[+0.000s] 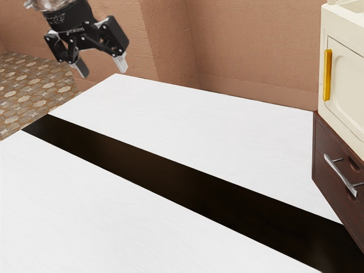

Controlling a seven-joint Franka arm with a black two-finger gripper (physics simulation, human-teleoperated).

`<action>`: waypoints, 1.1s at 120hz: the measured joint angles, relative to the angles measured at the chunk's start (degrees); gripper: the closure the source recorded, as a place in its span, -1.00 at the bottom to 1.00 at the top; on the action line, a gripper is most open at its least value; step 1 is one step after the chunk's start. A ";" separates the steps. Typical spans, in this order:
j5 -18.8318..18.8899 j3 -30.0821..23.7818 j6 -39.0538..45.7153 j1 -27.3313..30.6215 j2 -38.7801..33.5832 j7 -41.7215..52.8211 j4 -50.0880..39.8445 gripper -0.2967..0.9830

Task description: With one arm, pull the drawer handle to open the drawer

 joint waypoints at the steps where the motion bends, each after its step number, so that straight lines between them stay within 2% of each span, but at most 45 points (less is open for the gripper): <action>1: 0.03 -0.30 0.16 0.16 -0.54 -0.01 -1.26 -0.54; 12: 0.49 -4.63 3.95 2.22 -9.01 -0.15 -17.08 -0.54; 20: 1.05 -6.96 7.18 -0.51 -16.43 -0.25 -28.39 -0.53; 30: 0.75 -7.44 10.73 -5.45 -26.11 -0.77 -42.42 -0.53; 34: 0.57 -6.73 12.88 -8.02 -29.13 -1.20 -47.25 -0.54; 51: 0.49 0.50 19.91 -27.66 -37.08 -2.92 -60.74 -0.54; 62: 2.82 3.22 22.44 -33.64 -38.57 1.65 -62.64 -0.54; 76: 6.56 6.36 24.96 -39.46 -37.11 18.63 -59.61 -0.54; 86: 8.44 7.33 26.65 -41.36 -35.15 30.60 -58.69 -0.54; 104: 14.65 8.27 28.21 -50.31 -34.83 48.48 -58.28 -0.54; 117: 18.63 10.10 28.89 -53.73 -33.83 58.80 -57.24 -0.54; 132: 20.59 13.14 30.26 -55.36 -27.52 68.33 -51.96 -0.54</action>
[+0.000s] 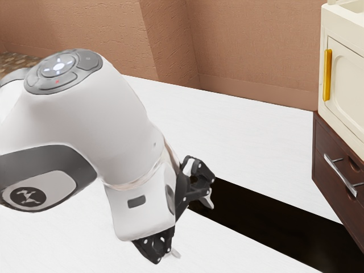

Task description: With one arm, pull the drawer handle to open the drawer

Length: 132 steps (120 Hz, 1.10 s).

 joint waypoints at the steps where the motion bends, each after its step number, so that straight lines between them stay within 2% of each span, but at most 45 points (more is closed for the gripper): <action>1: 0.05 0.07 0.10 -0.05 0.41 0.56 0.35 -0.54; 38: -0.15 2.80 11.50 -0.46 12.63 12.22 6.57 -0.54; 65: -8.77 4.39 20.47 0.27 17.99 19.29 9.29 -0.54; 105: -15.30 5.72 25.92 1.02 22.71 28.97 11.78 -0.54; 110: -15.86 0.74 26.14 6.77 23.36 29.88 11.89 -0.54; 119: -16.55 -14.52 26.50 23.09 24.13 31.35 11.94 -0.54; 125: -16.86 -18.62 26.66 27.51 24.62 32.24 12.26 -0.54; 132: -17.10 -20.30 26.79 29.40 25.85 33.18 13.57 -0.54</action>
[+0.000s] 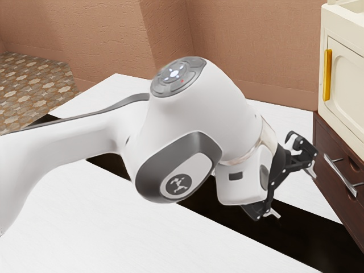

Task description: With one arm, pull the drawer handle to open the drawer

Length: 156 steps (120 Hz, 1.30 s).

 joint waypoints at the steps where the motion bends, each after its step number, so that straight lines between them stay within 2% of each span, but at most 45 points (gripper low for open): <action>1: -0.02 -0.12 0.01 0.14 0.21 0.13 0.26 -0.54; 18: -0.45 -0.71 0.17 1.01 6.03 2.17 6.03 -0.54; 52: -2.37 -0.89 0.61 2.13 12.05 6.70 11.03 -0.54; 87: -3.35 -0.81 0.82 2.17 14.84 9.62 12.29 -0.55; 156: -2.92 -0.80 2.93 4.14 21.41 14.33 18.99 -0.56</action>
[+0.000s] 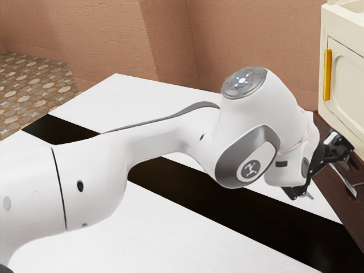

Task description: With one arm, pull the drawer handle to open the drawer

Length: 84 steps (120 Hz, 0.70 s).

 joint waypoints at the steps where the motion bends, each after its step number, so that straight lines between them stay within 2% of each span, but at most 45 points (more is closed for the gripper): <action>1: -0.01 0.00 0.01 0.01 -0.03 0.05 -0.02 -0.56; 42: -0.41 0.08 0.26 0.12 -0.34 1.36 -1.45 -0.54; 53: -0.52 0.09 0.55 0.14 -2.03 1.59 -3.44 -0.49; 84: -1.09 0.17 1.85 0.40 -6.53 2.07 -9.49 -0.53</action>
